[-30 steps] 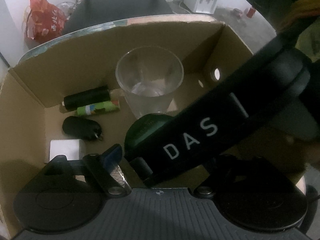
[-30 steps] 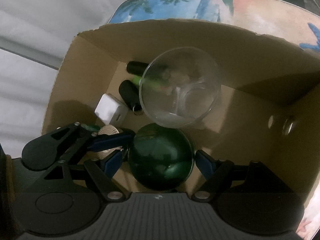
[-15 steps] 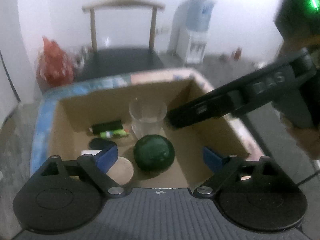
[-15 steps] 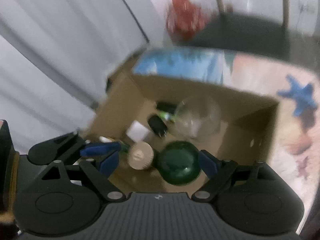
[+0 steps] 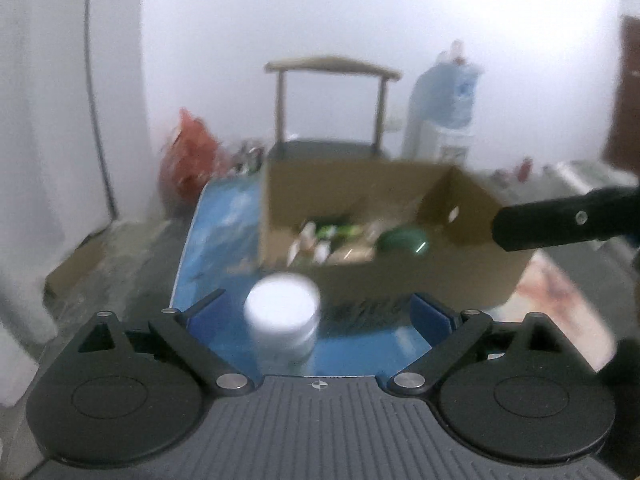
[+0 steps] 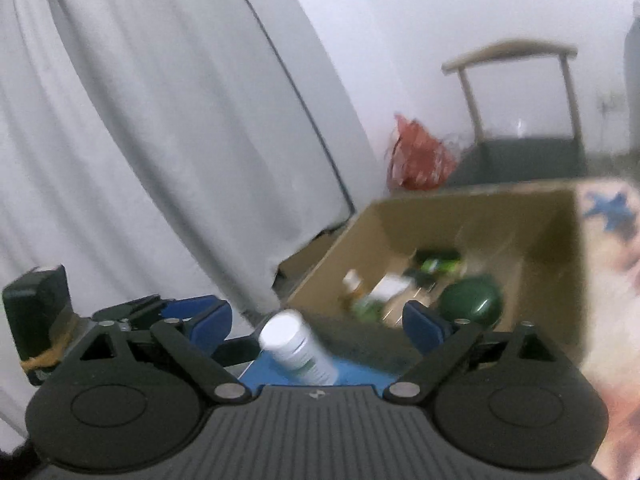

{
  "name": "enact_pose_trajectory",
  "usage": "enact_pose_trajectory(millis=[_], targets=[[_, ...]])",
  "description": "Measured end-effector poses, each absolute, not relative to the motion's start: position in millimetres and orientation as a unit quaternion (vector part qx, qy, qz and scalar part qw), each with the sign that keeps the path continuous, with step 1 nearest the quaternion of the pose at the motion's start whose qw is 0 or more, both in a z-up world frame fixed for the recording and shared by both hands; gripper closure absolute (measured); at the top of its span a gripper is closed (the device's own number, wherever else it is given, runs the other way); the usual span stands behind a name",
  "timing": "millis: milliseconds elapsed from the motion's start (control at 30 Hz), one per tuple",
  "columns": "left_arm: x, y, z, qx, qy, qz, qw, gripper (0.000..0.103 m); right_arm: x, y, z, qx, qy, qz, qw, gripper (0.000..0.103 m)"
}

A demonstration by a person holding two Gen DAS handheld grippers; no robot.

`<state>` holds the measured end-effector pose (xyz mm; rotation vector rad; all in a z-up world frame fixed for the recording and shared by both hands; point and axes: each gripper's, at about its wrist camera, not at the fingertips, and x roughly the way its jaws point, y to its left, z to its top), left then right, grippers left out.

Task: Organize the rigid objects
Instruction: 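Move the right tool to the white pill bottle and grasp its lid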

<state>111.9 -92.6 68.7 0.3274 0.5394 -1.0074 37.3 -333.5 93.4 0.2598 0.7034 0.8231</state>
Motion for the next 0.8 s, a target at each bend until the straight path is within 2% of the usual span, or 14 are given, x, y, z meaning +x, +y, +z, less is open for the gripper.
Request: enact_pose_trajectory(millis=[100, 233, 467, 700, 800], targets=[[119, -98, 49, 0.173, 0.249, -0.454, 0.838, 0.008, 42, -297, 73, 0.111, 0.367, 0.388, 0.838, 0.010], [132, -103, 39, 0.173, 0.246, -0.447, 0.842, 0.013, 45, -255, 64, 0.064, 0.377, 0.383, 0.841, 0.016], [149, -101, 34, 0.156, 0.249, -0.456, 0.840, 0.028, 54, -206, 59, 0.012, 0.377, 0.383, 0.843, 0.023], [155, -103, 29, 0.154, 0.243, -0.460, 0.840, 0.049, 69, -179, 37, -0.015, 0.405, 0.381, 0.831, 0.028], [150, -100, 25, 0.153, 0.238, -0.461, 0.841, 0.049, 73, -177, 33, -0.013, 0.412, 0.383, 0.826, 0.030]])
